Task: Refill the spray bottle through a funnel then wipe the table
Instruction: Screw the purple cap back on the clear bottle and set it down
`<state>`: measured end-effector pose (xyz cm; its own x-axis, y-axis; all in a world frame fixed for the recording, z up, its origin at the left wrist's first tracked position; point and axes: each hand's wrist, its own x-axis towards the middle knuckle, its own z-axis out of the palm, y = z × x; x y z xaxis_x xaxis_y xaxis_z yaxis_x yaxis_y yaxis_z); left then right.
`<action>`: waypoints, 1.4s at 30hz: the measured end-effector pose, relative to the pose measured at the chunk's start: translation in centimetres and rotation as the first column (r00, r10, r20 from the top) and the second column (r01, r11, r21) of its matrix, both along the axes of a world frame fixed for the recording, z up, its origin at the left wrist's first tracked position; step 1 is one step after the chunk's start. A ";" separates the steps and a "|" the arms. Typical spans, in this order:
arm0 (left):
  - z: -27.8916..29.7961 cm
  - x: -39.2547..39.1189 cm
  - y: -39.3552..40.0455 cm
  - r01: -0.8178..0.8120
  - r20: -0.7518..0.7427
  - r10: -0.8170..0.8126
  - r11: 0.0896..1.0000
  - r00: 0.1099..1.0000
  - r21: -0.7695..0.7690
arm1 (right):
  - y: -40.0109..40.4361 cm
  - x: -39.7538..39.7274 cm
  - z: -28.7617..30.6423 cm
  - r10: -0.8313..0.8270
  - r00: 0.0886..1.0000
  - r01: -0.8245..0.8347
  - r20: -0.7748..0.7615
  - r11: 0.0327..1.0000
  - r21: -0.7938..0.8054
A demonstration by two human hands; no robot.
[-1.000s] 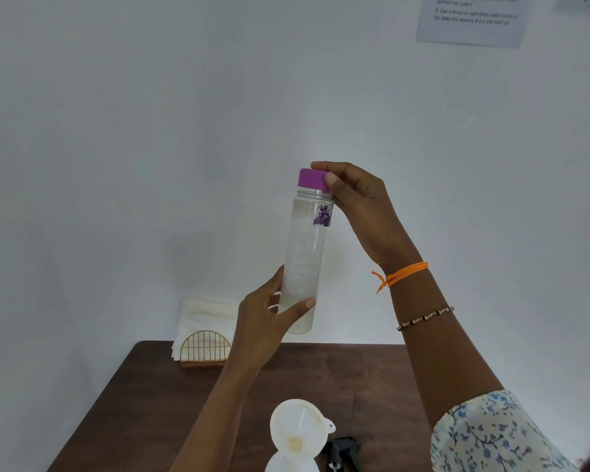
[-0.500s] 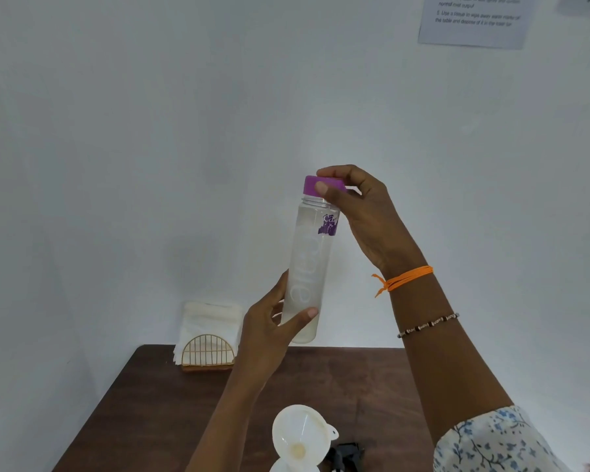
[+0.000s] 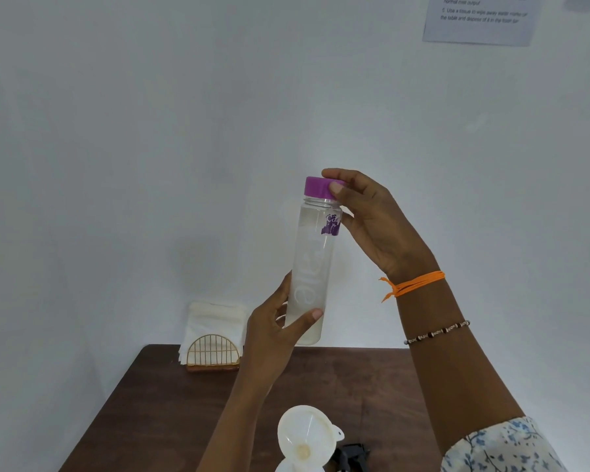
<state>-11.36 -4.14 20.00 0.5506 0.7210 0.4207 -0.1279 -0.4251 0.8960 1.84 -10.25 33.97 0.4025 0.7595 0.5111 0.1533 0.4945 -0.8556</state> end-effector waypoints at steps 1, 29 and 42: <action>-0.1 0.0 0.0 0.002 -0.002 -0.002 1.000 1.000 0.001 | 0.1 -0.1 0.0 -0.032 0.999 0.032 -0.017 0.999 -0.003; 0.1 0.2 0.5 -0.001 0.016 0.000 1.000 1.000 0.016 | 1.2 -0.6 0.1 0.004 0.976 -0.011 -0.216 0.999 -0.032; 0.0 0.4 0.7 0.015 0.014 -0.015 1.000 1.000 -0.005 | 1.1 -0.4 -0.1 0.065 0.965 -0.068 -0.253 0.998 -0.002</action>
<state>-10.97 -3.48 19.96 0.5550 0.7150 0.4252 -0.1470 -0.4188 0.8961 1.47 -9.10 33.83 0.4658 0.7937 0.3912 -0.1013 0.4870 -0.8675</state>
